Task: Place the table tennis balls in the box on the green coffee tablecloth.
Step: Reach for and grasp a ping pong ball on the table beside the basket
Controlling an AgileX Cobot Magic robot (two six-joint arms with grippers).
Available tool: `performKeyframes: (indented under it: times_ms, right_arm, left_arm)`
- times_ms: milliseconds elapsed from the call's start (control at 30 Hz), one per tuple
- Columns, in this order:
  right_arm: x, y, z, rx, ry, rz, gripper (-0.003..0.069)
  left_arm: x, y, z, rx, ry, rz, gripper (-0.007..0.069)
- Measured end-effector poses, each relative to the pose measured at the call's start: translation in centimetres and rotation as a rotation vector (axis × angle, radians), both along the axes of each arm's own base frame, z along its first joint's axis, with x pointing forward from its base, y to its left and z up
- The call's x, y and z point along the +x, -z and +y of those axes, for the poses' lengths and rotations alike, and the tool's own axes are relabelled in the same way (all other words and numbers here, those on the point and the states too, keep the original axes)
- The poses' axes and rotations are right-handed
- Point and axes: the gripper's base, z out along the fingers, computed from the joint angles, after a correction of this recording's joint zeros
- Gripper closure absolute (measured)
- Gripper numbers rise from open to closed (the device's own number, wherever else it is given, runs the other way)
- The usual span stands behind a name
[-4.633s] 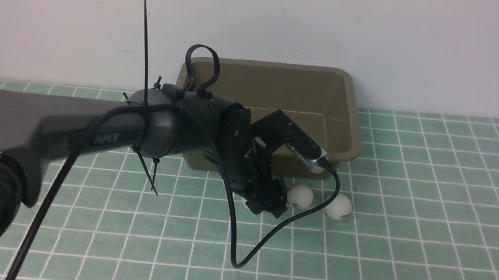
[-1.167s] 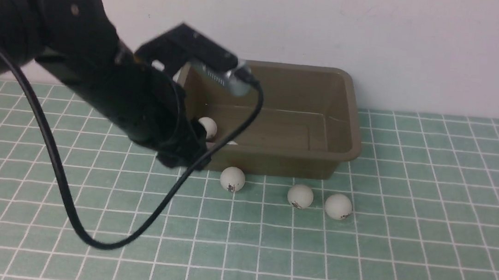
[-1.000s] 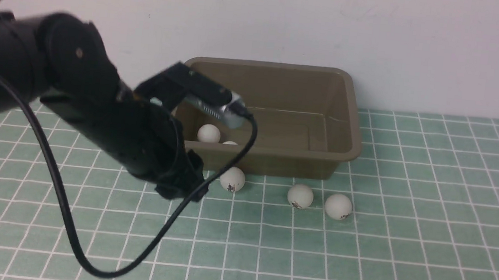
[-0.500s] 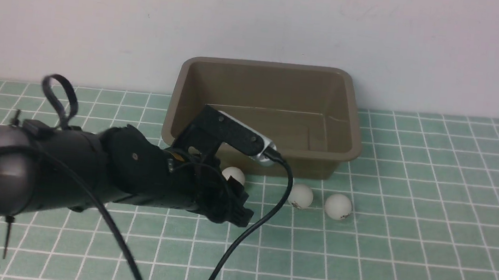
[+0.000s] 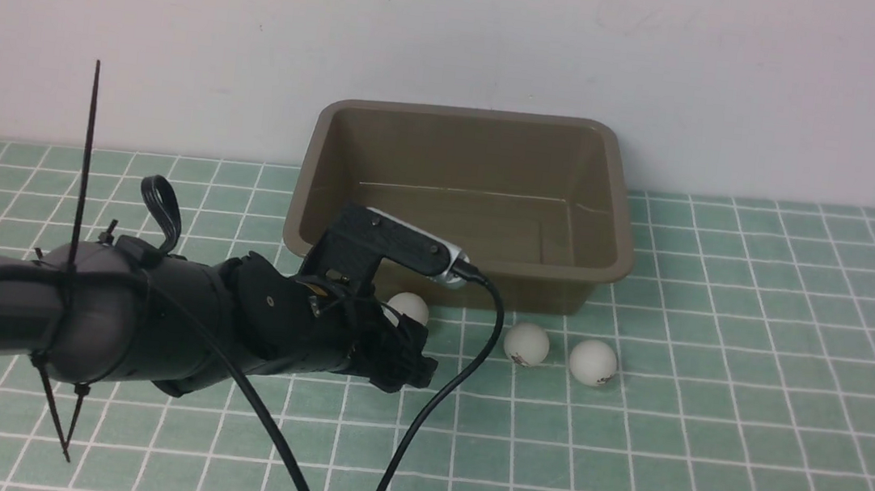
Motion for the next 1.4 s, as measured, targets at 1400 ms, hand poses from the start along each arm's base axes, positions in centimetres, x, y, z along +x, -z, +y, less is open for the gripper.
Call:
performKeyframes:
  times_ms: [1400]
  right_arm:
    - [0.0,-0.1,0.0,-0.011,0.002,-0.014,0.0196]
  left_arm:
    - [0.9,3.8,-1.7,0.075,-0.009,-0.031,0.0041]
